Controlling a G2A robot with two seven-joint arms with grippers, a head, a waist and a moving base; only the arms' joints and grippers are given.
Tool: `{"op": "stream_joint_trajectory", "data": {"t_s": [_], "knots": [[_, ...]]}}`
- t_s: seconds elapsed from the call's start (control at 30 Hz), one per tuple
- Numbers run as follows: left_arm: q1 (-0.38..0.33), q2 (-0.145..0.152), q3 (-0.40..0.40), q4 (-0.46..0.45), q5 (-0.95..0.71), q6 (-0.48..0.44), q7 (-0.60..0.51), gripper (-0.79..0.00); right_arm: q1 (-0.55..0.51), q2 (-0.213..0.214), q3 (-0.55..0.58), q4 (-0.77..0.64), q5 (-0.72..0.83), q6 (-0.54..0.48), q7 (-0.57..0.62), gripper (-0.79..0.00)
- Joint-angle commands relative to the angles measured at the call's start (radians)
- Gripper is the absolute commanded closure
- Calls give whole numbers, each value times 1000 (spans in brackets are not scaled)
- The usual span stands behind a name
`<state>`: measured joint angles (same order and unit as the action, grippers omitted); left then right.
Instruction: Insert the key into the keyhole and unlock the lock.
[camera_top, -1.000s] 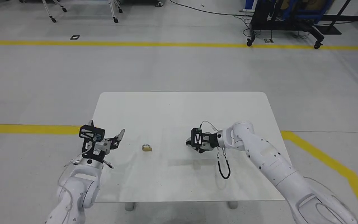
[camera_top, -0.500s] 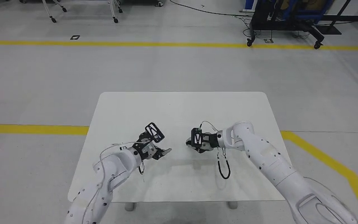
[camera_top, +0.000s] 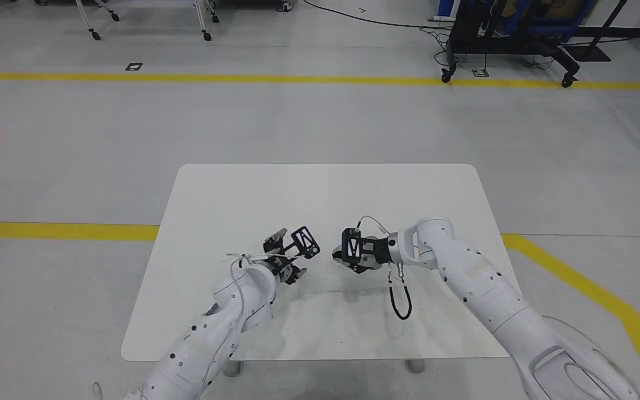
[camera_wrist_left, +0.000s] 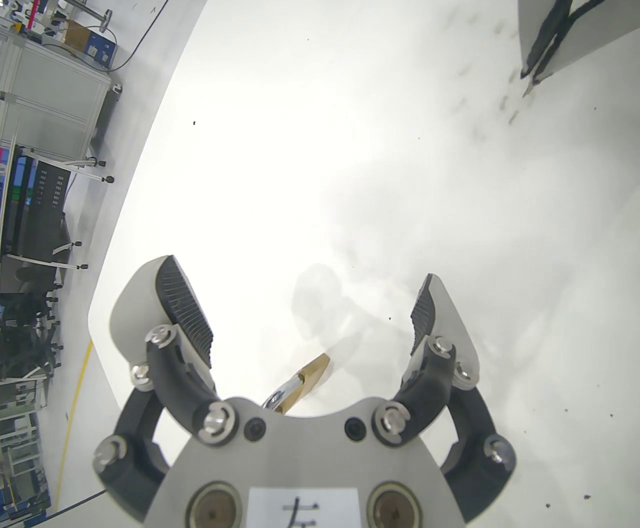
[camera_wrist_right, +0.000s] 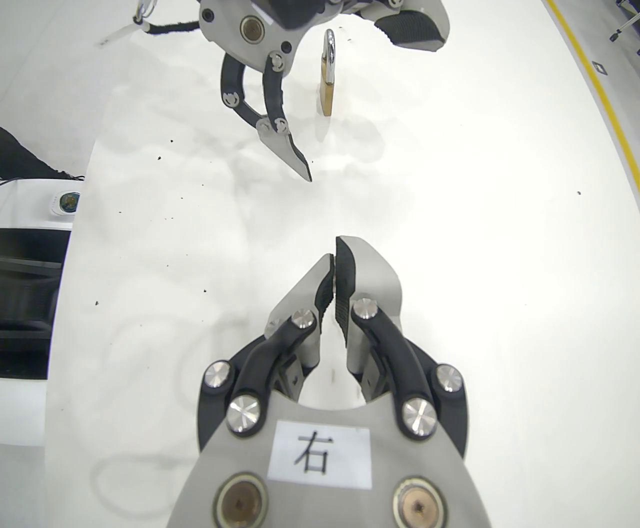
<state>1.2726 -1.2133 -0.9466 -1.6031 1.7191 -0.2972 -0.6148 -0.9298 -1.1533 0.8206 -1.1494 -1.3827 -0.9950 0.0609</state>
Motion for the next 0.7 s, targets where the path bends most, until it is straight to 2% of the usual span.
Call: {"op": "stream_joint_trajectory", "data": {"t_s": [0.0,0.17,0.27,0.57,0.63,0.67], "knots": [[1,-2,-1,-3,-3,17,13,-785,-20,6,25,-16,8,55,-21,0],[21,1,-35,-26,-20,37,56,-785,-127,55,161,-107,-3,79,-165,0],[46,7,-87,-63,-69,49,93,-785,-226,88,254,-184,-26,68,-283,0],[46,7,-87,-63,-69,49,93,-785,-238,92,264,-194,-30,68,-296,0],[70,5,-143,-98,-180,119,180,-785,-246,90,253,-202,-7,40,-314,0],[97,7,-190,-114,-298,114,256,-785,-240,89,254,-190,27,-3,-346,0]]}}
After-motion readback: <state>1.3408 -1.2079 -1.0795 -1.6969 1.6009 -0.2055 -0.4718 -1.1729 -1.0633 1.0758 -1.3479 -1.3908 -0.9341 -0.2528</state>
